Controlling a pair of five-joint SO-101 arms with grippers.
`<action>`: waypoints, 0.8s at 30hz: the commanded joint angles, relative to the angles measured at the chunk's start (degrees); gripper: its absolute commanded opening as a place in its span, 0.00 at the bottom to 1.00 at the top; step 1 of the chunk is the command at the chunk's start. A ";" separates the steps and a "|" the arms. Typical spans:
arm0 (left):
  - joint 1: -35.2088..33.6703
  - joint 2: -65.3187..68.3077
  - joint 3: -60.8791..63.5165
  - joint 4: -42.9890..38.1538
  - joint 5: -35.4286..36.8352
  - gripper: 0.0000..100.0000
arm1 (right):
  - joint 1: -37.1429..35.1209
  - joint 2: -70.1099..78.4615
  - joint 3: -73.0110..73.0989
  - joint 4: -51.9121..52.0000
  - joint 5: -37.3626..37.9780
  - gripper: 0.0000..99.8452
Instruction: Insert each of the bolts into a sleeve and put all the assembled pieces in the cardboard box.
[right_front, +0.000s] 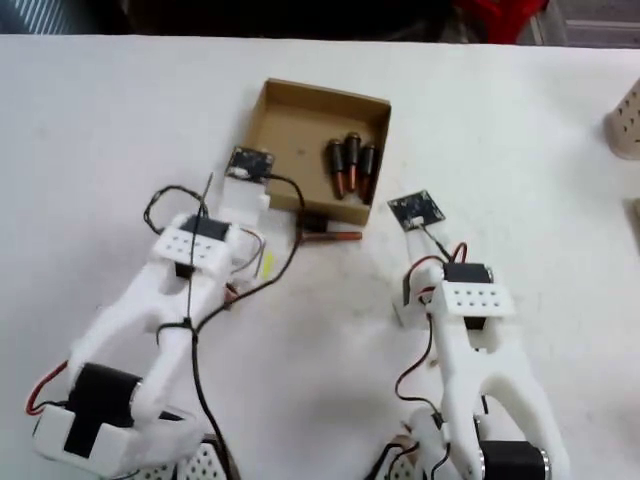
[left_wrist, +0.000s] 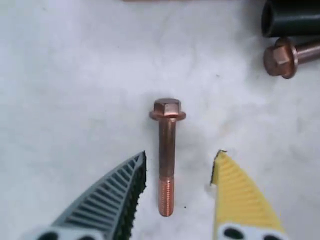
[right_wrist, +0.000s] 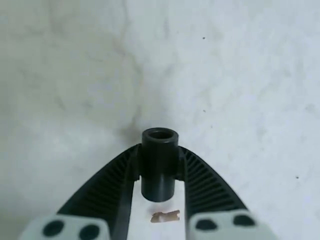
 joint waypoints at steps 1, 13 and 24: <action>-1.27 -0.22 -5.71 1.32 -3.60 0.16 | -0.48 -1.98 -0.44 -0.57 0.62 0.02; -0.75 18.15 -20.40 10.37 -5.36 0.09 | -0.48 -1.98 -0.53 -0.57 0.70 0.02; -1.19 11.82 -22.42 17.58 -5.27 0.09 | -0.48 -1.98 -0.53 -0.57 0.70 0.02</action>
